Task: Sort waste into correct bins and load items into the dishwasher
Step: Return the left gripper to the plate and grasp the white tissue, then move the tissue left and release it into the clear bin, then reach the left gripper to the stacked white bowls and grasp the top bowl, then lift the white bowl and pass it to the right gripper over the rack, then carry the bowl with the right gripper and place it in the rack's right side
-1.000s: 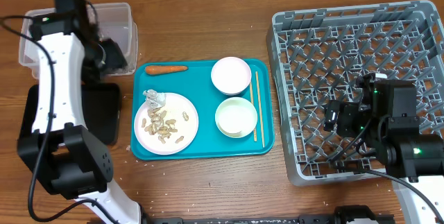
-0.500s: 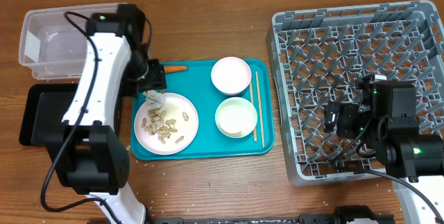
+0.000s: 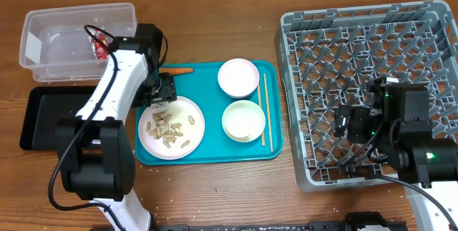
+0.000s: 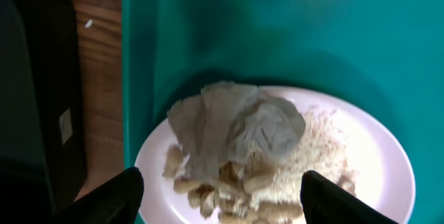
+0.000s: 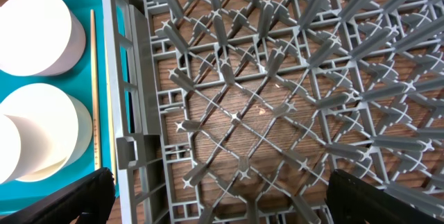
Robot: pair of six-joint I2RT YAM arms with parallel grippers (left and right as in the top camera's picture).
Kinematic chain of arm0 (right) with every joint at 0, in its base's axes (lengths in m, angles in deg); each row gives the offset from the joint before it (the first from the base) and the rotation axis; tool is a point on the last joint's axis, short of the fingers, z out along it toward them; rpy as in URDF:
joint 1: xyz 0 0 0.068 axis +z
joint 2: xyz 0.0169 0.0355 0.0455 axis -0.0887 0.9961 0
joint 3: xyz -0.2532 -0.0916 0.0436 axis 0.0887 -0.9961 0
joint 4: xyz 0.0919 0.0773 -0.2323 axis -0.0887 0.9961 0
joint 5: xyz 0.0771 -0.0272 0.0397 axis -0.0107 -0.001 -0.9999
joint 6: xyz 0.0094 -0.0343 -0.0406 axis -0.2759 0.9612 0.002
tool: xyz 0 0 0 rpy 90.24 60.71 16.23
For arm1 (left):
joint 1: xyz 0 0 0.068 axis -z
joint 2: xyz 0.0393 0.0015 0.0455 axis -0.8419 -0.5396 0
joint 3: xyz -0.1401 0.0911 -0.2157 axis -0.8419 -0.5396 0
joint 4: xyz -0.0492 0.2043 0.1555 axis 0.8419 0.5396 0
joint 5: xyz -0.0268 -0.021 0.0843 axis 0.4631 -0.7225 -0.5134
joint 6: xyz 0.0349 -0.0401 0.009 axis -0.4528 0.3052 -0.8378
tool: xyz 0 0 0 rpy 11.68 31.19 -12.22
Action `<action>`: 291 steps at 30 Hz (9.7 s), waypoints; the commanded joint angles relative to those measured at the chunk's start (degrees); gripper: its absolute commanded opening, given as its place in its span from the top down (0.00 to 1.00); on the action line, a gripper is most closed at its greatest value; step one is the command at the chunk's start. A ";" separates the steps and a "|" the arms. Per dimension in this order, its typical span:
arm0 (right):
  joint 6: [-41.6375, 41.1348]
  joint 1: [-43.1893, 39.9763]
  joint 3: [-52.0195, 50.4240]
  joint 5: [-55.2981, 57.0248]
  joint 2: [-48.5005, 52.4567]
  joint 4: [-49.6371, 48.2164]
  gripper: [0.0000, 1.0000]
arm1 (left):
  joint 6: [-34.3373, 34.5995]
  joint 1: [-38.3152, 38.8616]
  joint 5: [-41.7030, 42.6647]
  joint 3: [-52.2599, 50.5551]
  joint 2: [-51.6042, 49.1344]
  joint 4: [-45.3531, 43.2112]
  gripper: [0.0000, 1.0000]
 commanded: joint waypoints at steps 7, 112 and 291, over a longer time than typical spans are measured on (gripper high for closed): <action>-0.31 -0.37 1.86 0.31 -0.24 -0.11 0.00 | 0.81 0.15 -2.45 -5.46 0.24 -8.26 0.37; -0.28 -0.37 1.86 0.31 -0.24 0.59 0.00 | 3.17 30.34 10.88 20.06 -10.80 17.53 0.35; -12.55 -42.86 15.89 5.42 31.08 -3.41 0.02 | 8.11 14.08 -3.52 29.86 11.50 26.95 0.90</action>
